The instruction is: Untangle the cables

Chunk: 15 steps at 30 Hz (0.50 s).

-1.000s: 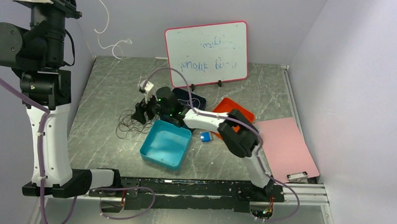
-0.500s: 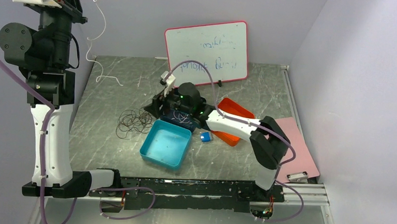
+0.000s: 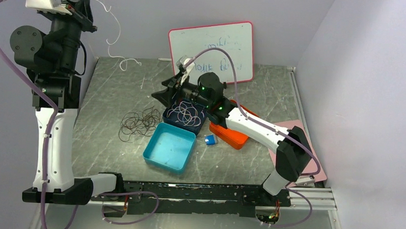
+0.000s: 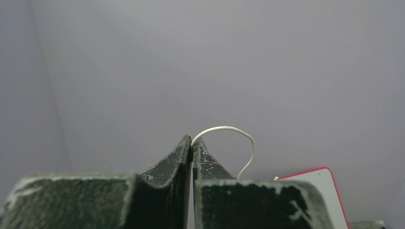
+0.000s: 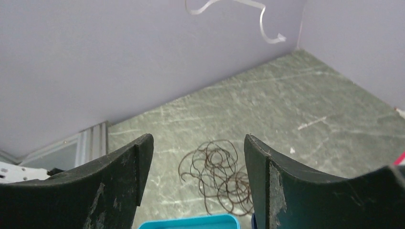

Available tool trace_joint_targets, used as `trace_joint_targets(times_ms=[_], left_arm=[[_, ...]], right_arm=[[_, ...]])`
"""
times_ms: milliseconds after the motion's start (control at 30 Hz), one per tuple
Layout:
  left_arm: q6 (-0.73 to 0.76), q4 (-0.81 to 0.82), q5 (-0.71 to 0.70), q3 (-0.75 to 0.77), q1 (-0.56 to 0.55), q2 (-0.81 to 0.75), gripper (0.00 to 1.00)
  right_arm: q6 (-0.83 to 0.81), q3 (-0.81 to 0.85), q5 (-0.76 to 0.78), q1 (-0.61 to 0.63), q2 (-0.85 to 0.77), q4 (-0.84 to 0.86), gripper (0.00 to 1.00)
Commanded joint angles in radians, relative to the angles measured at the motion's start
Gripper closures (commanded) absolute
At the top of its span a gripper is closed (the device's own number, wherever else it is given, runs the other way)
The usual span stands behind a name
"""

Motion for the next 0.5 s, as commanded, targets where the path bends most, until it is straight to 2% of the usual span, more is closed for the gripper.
trace_joint_targets(times_ms=[0,167,467], left_arm=[[-0.037,-0.013,0.052,-0.019,0.007,-0.016,0.93],[-0.065,-0.011,0.082,-0.053,0.007,-0.026,0.93],[-0.097,-0.007,0.114,-0.092,0.007,-0.031,0.93]], right_arm=[[0.031,0.082,-0.044,0.001,-0.003,0.052,0.27],[0.111,0.155,-0.038,0.001,0.041,0.088,0.26],[0.291,0.247,-0.14,0.01,0.144,0.206,0.26]])
